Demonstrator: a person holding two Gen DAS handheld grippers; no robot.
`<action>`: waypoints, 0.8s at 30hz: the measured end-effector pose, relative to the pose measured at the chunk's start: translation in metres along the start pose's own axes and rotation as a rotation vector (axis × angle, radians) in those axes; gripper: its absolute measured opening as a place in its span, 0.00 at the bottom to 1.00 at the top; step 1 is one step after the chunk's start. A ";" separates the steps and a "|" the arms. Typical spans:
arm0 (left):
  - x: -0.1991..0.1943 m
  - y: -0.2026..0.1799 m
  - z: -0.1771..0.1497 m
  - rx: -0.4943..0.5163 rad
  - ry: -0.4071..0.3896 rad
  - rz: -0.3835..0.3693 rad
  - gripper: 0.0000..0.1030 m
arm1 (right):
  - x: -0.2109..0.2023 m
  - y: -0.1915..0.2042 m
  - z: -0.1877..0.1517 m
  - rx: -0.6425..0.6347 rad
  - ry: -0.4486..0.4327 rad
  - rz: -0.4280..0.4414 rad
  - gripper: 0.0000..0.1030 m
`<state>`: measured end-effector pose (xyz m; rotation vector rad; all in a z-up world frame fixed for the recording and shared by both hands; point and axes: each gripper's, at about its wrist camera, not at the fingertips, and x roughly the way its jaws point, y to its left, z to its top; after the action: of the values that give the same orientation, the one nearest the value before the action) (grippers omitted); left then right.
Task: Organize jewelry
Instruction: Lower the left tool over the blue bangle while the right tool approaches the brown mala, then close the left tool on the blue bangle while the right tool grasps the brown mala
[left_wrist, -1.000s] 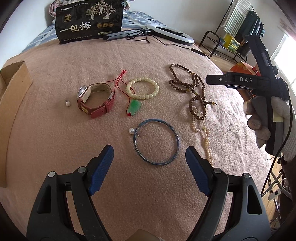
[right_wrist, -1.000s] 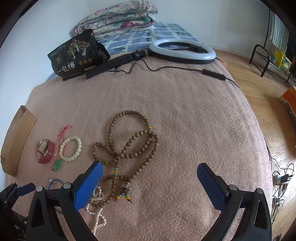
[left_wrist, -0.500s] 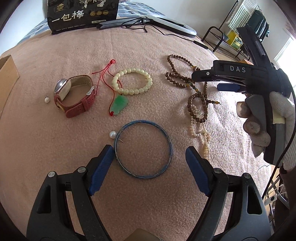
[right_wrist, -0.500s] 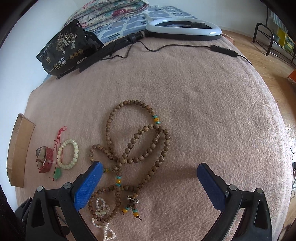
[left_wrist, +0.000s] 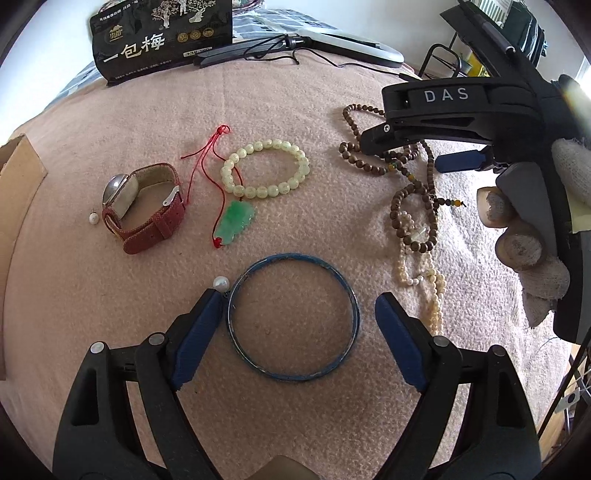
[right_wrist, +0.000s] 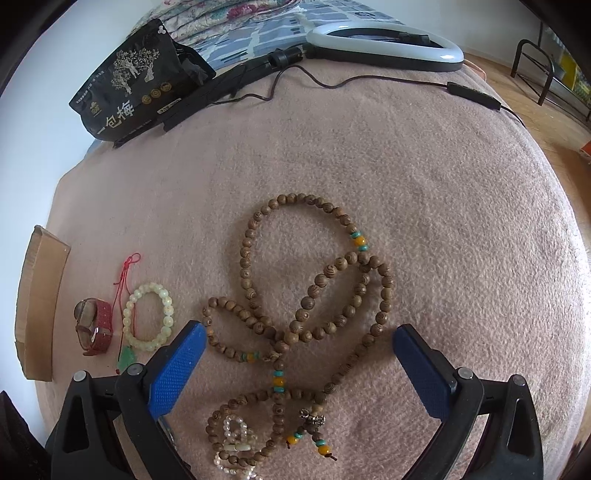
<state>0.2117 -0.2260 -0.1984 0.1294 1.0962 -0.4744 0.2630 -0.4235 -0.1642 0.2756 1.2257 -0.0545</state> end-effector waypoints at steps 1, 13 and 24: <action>0.001 -0.001 0.000 0.002 -0.002 0.006 0.85 | 0.002 0.000 0.002 0.014 0.004 -0.004 1.00; 0.006 -0.004 0.001 0.046 -0.018 0.054 0.84 | 0.009 0.011 0.007 -0.064 0.024 -0.128 0.68; 0.000 0.003 -0.001 0.029 -0.020 0.047 0.72 | -0.001 -0.006 0.003 -0.069 0.022 -0.092 0.23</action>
<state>0.2118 -0.2233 -0.1997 0.1747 1.0644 -0.4485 0.2646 -0.4303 -0.1636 0.1601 1.2591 -0.0894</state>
